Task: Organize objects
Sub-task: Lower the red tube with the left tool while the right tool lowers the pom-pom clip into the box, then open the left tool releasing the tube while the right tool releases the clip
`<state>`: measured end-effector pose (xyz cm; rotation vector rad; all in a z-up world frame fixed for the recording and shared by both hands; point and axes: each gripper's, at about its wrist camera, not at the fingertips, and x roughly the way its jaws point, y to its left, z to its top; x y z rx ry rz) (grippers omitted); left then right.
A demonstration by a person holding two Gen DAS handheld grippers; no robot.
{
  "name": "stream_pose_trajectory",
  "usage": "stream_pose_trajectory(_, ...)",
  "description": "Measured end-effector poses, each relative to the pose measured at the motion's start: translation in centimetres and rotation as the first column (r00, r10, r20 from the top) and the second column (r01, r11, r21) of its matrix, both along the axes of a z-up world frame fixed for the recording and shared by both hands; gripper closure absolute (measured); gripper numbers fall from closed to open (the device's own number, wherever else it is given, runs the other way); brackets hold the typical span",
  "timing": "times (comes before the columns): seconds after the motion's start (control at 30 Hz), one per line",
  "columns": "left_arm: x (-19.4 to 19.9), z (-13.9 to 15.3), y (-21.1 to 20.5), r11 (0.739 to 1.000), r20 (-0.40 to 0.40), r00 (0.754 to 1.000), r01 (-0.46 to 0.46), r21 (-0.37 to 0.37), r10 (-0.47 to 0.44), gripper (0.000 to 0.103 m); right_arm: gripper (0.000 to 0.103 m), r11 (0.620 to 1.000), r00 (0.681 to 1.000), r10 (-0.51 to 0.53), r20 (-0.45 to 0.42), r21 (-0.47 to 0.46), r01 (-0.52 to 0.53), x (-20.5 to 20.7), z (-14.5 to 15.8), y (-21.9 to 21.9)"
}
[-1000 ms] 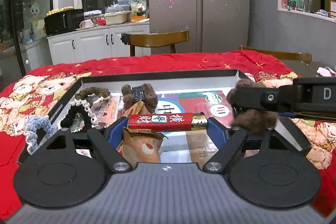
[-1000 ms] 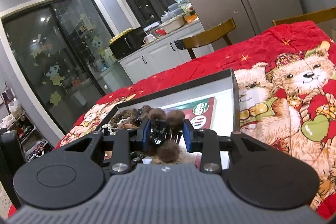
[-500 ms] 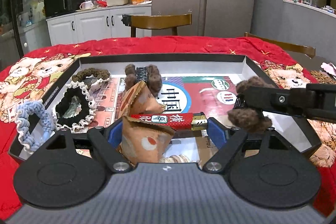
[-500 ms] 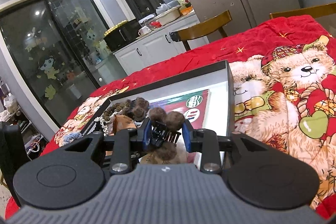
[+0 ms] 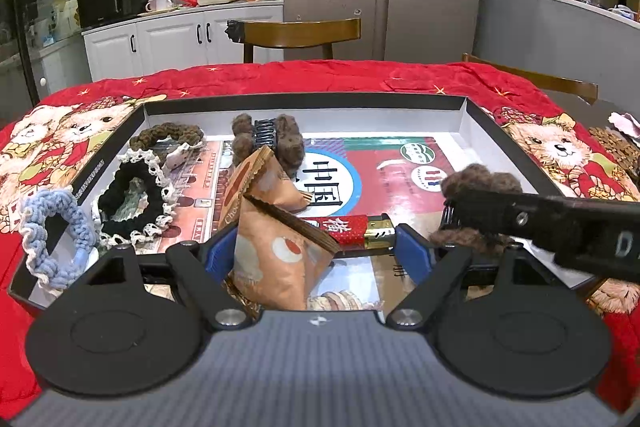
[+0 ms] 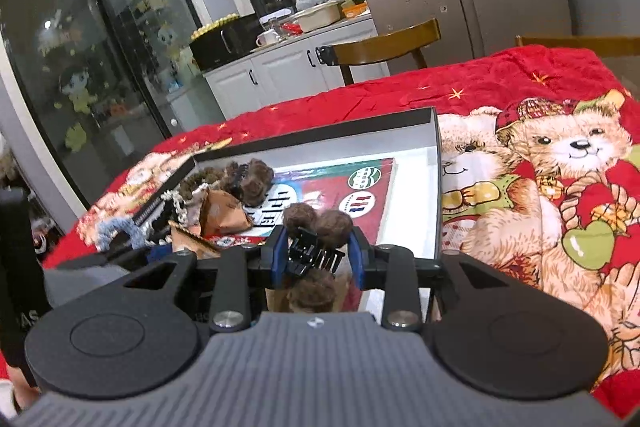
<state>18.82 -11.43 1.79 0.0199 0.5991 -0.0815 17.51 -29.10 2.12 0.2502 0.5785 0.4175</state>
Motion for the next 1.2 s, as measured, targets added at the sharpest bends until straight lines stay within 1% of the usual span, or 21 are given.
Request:
stream_pose_trajectory(0.23, 0.0, 0.0, 0.1, 1.000, 0.004, 1.000, -0.007, -0.009, 0.007, 0.018, 0.064, 1.000, 1.000, 0.003, -0.001, 0.011, -0.003, 0.1, 0.1, -0.2)
stream_pose_trajectory(0.27, 0.0, 0.0, 0.2, 1.000, 0.006, 1.000, -0.006, -0.015, 0.007, 0.018, 0.060, 1.000, 1.000, 0.004, 0.000, 0.015, -0.004, 0.1, 0.1, -0.3)
stream_pose_trajectory(0.3, 0.0, 0.0, 0.3, 1.000, 0.007, 1.000, -0.005, -0.023, 0.005, 0.018, 0.052, 1.000, 1.000, 0.007, -0.003, 0.025, -0.007, 0.2, 0.1, -0.4)
stream_pose_trajectory(0.33, 0.0, 0.0, 0.3, 1.000, 0.008, 1.000, -0.003, -0.031, 0.003, 0.018, 0.050, 0.999, 1.000, 0.009, -0.006, 0.038, -0.009, 0.2, 0.2, -0.5)
stream_pose_trajectory(0.37, -0.1, 0.1, 0.5, 0.999, 0.010, 1.000, -0.001, -0.045, 0.002, 0.018, 0.045, 0.999, 1.000, 0.009, -0.014, 0.053, -0.008, 0.3, 0.3, -0.7)
stream_pose_trajectory(0.4, -0.1, 0.1, 0.8, 0.998, 0.011, 1.000, 0.001, -0.065, 0.000, 0.018, 0.042, 0.997, 1.000, 0.010, -0.021, 0.078, -0.008, 0.3, 0.4, -1.0)
stream_pose_trajectory(0.47, -0.1, 0.2, 1.2, 0.995, 0.015, 1.000, 0.000, -0.102, 0.002, 0.018, 0.042, 0.990, 0.999, 0.014, -0.034, 0.142, -0.009, 0.4, 0.6, -1.7)
stream_pose_trajectory(0.53, -0.4, 0.4, 1.4, 0.993, 0.027, 1.000, 0.008, -0.120, -0.005, 0.018, 0.042, 0.984, 1.000, 0.014, -0.028, 0.179, -0.009, 0.3, 1.0, -2.1)
stream_pose_trajectory(0.63, -1.1, 1.5, 1.5, 0.992, 0.075, 0.997, 0.032, -0.122, -0.023, 0.018, 0.039, 0.978, 1.000, 0.003, 0.021, 0.206, -0.007, -0.5, 2.3, -2.7)
stream_pose_trajectory(0.7, -1.6, 2.8, 1.7, 0.991, 0.095, 0.995, 0.051, -0.127, -0.039, 0.018, 0.038, 0.975, 0.998, 0.003, 0.059, 0.223, -0.016, -1.2, 3.4, -2.9)
stream_pose_trajectory(0.87, -4.0, 7.6, 3.0, 0.977, 0.171, 0.985, 0.069, -0.203, -0.034, 0.018, 0.033, 0.972, 0.987, 0.018, 0.160, 0.228, -0.055, -3.7, 6.8, -2.5)
stream_pose_trajectory(0.97, -6.4, 10.6, 3.3, 0.982, 0.223, 0.975, 0.055, -0.181, -0.014, 0.018, 0.028, 0.977, 0.970, 0.024, 0.241, 0.201, -0.074, -6.0, 9.4, -2.1)
stream_pose_trajectory(1.03, -8.6, 12.1, 3.5, 0.985, 0.261, 0.965, 0.053, -0.164, -0.008, 0.018, 0.027, 0.982, 0.957, 0.012, 0.290, 0.176, -0.066, -7.6, 11.2, -1.9)
stream_pose_trajectory(1.1, -11.0, 12.9, 3.8, 0.986, 0.282, 0.959, 0.045, -0.160, 0.002, 0.018, 0.021, 0.983, 0.938, -0.009, 0.348, 0.173, -0.055, -9.5, 12.8, -2.2)
stream_pose_trajectory(1.13, -12.3, 13.2, 4.0, 0.987, 0.285, 0.958, 0.044, -0.157, 0.003, 0.018, 0.016, 0.982, 0.927, -0.013, 0.375, 0.180, -0.059, -10.4, 13.4, -2.4)
stream_pose_trajectory(1.2, -14.4, 13.6, 4.2, 0.990, 0.285, 0.959, 0.041, -0.136, -0.001, 0.018, 0.013, 0.978, 0.907, -0.006, 0.422, 0.193, -0.083, -12.2, 14.2, -2.9)
